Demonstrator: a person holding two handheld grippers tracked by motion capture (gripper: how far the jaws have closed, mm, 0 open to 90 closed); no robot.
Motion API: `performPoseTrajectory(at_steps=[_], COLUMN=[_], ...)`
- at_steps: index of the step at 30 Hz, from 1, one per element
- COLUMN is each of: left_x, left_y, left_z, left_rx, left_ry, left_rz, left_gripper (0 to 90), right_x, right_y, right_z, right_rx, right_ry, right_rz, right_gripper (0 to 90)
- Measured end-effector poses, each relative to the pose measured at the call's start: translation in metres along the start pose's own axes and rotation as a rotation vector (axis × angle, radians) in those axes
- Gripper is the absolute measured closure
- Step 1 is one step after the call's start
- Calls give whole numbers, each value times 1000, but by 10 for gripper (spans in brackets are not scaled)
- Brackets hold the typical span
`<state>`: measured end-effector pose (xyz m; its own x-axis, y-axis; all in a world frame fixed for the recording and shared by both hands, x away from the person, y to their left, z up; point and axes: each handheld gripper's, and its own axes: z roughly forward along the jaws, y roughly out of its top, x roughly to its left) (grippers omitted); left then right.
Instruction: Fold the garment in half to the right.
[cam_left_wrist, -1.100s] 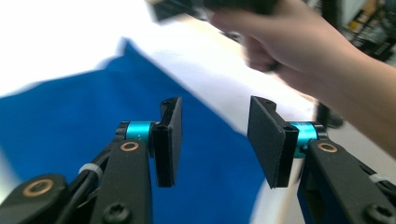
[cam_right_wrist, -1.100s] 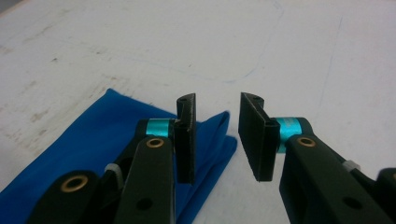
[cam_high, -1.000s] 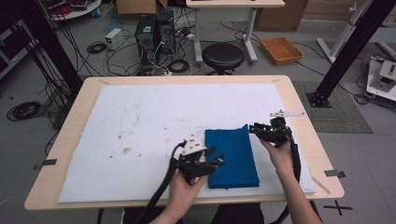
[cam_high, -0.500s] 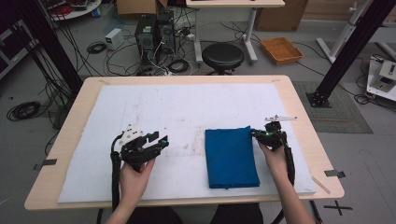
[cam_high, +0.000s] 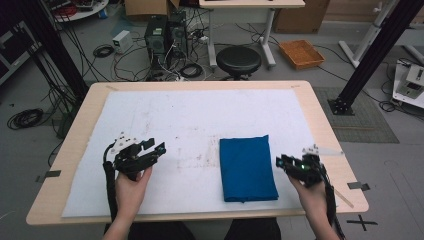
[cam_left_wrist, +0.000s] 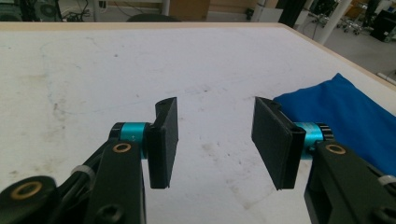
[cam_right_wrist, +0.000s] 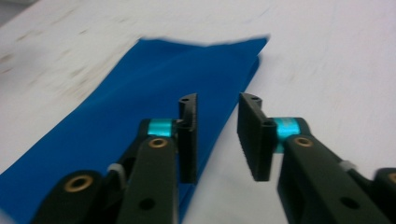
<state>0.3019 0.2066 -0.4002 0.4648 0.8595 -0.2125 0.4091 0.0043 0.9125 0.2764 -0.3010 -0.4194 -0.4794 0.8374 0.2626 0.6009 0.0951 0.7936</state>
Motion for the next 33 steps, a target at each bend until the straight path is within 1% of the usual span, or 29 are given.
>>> performPoseTrajectory(at_steps=[1, 2, 4, 5, 6, 7, 8, 10, 12, 15, 16, 17, 18, 19, 20, 21, 22, 24, 25, 27, 29, 30, 33], left_x=[1, 2, 3, 3, 2, 1, 1, 0, 0, 1, 1, 1, 1, 0, 0, 0, 1, 1, 2, 4, 6, 7, 12], left_y=[-1, -1, -2, -3, -3, -3, -3, -3, -4, -4, -4, -4, -4, -3, -2, -1, 0, 3, 5, 10, 13, 15, 19], left_z=[-1, -1, -2, -1, -1, -1, -1, -1, -1, 0, 0, 0, 0, 0, -1, -2, -2, -5, -6, -8, -11, -12, -18], left_rx=[-8, -9, -4, -4, -3, -8, -6, -6, -3, -1, 1, 1, 1, 1, 4, 4, 2, -5, -7, -3, -8, -11, -25], left_ry=[0, 3, 2, 4, 5, 9, 9, 8, 5, 6, 2, -1, -2, -8, -20, -32, -49, -75, -80, -77, -66, -65, -58], left_rz=[-9, -5, -6, -6, -3, -5, -4, 5, 9, 6, 6, 7, 10, 15, 28, 39, 49, 76, 88, 107, 118, 122, 137], left_gripper=[501, 501, 501, 501, 501, 501, 501, 501, 500, 494, 489, 487, 481, 471, 462, 442, 426, 421, 420, 407, 407, 407, 404], right_x=[6, 11, 18, 20, 21, 21, 21, 20, 20, 18, 17, 17, 17, 16, 16, 16, 15, 13, 11, 7, 1, -1, -9], right_y=[-10, -20, -37, -43, -48, -50, -52, -52, -53, -55, -56, -57, -57, -56, -53, -48, -43, -32, -26, -12, 4, 11, 32], right_z=[-6, -11, -16, -16, -15, -14, -12, -13, -17, -20, -21, -22, -23, -25, -27, -30, -32, -35, -36, -36, -35, -34, -29], right_rx=[6, 18, 34, 45, 61, 77, 89, 98, 83, 83, 89, 87, 85, 77, 56, 35, 21, -24, -41, -80, -108, -127, -144], right_ry=[17, 25, 53, 59, 71, 78, 90, 95, 78, 60, 55, 47, 38, 34, 26, 18, 10, -10, -21, -33, -50, -60, -79], right_rz=[0, -2, 11, 17, 14, 12, 4, 9, 8, 11, 11, 12, 13, 8, 4, -5, -15, -42, -51, -79, -91, -103, -120], right_gripper=[632, 625, 627, 645, 680, 746, 793, 863, 866, 874, 863, 813, 799, 778, 727, 683, 665, 588, 554, 505, 450, 446, 409])
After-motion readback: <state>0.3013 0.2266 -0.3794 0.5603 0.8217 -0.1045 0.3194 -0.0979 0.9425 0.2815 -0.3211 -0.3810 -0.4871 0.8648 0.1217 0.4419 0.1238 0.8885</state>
